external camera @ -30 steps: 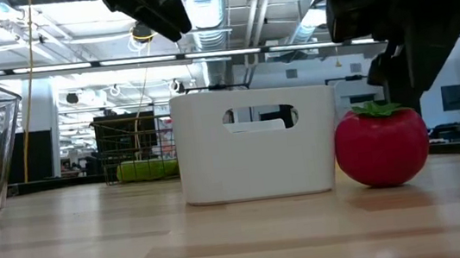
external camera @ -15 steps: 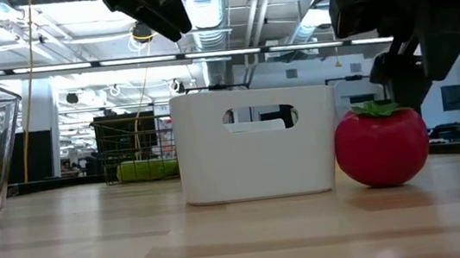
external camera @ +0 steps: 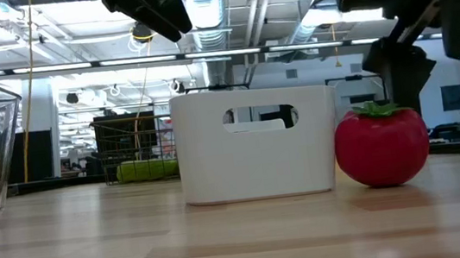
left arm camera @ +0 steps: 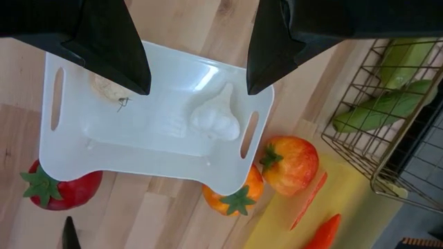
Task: Sort produce into baskets
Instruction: Put the red tomato into the transparent bin
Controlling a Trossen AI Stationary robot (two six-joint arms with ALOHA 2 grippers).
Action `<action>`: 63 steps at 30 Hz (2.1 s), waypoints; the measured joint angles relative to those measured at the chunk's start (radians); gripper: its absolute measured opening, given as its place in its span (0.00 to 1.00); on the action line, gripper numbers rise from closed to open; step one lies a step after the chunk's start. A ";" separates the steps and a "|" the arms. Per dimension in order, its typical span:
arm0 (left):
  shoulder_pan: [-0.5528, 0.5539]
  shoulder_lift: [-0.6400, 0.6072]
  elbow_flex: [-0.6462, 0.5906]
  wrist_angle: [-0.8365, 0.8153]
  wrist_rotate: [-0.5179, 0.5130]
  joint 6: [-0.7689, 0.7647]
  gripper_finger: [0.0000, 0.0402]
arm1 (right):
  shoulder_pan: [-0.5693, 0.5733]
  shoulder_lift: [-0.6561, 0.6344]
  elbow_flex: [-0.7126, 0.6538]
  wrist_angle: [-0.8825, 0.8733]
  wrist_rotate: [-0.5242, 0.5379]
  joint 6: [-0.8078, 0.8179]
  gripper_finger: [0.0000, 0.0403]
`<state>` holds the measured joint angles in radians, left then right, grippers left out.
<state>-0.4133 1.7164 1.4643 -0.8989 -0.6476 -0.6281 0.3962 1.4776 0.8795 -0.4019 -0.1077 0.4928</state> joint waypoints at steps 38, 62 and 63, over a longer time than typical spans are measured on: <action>0.000 0.001 0.000 0.028 0.012 0.005 0.56 | 0.101 0.245 0.000 0.187 0.345 -0.344 0.90; 0.047 -0.159 0.000 0.016 -0.042 0.156 0.56 | 0.080 -0.010 0.066 0.303 0.324 -0.304 0.80; 0.051 -0.175 0.000 0.017 -0.043 0.165 0.56 | 0.077 -0.011 0.077 0.325 0.326 -0.333 0.80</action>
<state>-0.3626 1.5417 1.4647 -0.8824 -0.6901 -0.4628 0.4730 1.4670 0.9564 -0.0773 0.2182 0.1598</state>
